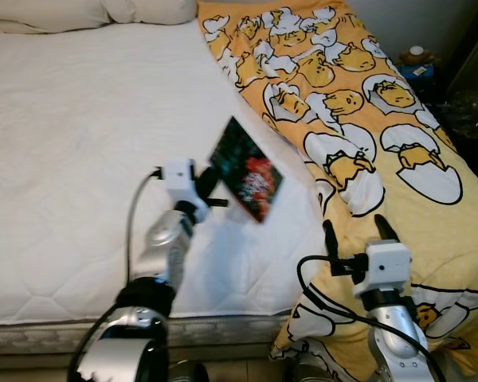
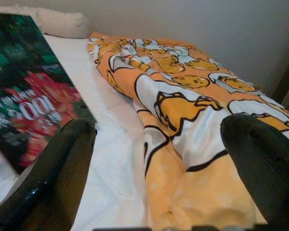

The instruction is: Clean up the room

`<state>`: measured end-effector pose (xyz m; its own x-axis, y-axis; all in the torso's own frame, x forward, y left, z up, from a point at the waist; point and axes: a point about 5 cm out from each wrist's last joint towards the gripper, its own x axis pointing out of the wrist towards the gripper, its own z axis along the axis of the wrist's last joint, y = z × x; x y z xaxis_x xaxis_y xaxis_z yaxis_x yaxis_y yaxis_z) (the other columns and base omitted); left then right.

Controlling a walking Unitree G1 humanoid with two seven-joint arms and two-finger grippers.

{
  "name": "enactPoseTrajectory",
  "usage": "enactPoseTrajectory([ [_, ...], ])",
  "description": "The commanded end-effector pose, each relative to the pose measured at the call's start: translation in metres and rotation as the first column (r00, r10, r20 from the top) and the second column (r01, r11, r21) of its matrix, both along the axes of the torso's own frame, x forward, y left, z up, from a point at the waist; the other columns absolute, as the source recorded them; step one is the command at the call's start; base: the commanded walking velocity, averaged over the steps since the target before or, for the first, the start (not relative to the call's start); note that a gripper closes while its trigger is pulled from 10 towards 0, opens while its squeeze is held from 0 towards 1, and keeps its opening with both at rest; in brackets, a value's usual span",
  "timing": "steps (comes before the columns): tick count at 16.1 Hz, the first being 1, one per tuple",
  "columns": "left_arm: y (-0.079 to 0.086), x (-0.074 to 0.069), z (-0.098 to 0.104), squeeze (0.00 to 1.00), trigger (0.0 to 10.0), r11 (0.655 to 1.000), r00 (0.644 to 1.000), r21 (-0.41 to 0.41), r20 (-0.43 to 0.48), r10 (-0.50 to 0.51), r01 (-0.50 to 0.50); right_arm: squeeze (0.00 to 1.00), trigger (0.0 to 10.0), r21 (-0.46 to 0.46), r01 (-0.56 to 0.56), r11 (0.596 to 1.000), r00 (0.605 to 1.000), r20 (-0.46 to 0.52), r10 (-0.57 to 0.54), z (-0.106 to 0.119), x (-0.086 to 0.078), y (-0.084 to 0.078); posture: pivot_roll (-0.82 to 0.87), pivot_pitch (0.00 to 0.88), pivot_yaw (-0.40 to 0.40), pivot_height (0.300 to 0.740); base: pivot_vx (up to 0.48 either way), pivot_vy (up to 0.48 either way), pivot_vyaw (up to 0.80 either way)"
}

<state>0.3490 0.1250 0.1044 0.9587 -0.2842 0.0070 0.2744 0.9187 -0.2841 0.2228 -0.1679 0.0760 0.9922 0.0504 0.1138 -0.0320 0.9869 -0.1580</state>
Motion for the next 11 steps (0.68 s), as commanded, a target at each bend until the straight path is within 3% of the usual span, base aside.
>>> enactPoseTrajectory([
  [1,0.008,0.005,0.023,0.00,0.0,0.999,0.995,0.005,0.098,0.033,-0.034,0.15,10.0,0.010,0.003,1.000,1.000,0.007,-0.003,0.000,0.003,0.000,-0.15,0.049,0.034,0.736,0.000,0.000,0.00],
  [3,0.016,0.006,0.040,0.00,0.0,0.998,0.984,0.034,0.170,0.051,-0.058,0.15,10.0,0.010,-0.008,1.000,1.000,0.011,0.008,0.001,0.006,0.001,-0.14,0.045,0.031,0.736,0.000,0.000,0.00],
  [6,0.036,-0.002,0.060,0.00,0.0,0.979,0.958,0.184,0.286,0.030,-0.085,0.15,10.0,0.011,-0.006,1.000,1.000,0.017,0.006,0.001,0.009,0.001,-0.14,0.037,0.038,0.736,0.000,0.000,0.00],
  [7,0.038,-0.010,0.059,0.00,0.0,0.959,0.949,0.277,0.313,-0.026,-0.065,0.15,10.0,0.013,-0.002,1.000,1.000,0.018,0.002,0.001,0.010,0.001,-0.13,0.035,0.042,0.736,0.000,0.000,0.00],
  [9,0.036,-0.022,0.044,0.00,0.0,0.934,0.954,0.357,0.286,-0.088,-0.021,0.15,10.0,0.019,0.008,1.000,1.000,0.018,-0.009,0.000,0.011,-0.001,-0.12,0.030,0.045,0.736,0.000,0.000,0.00],
  [11,0.033,-0.034,0.022,0.00,0.0,0.906,0.967,0.423,0.240,-0.088,-0.023,0.15,10.0,0.026,0.010,1.000,1.000,0.027,-0.011,0.001,0.016,0.001,-0.11,0.025,0.043,0.736,0.000,0.000,0.00],
])
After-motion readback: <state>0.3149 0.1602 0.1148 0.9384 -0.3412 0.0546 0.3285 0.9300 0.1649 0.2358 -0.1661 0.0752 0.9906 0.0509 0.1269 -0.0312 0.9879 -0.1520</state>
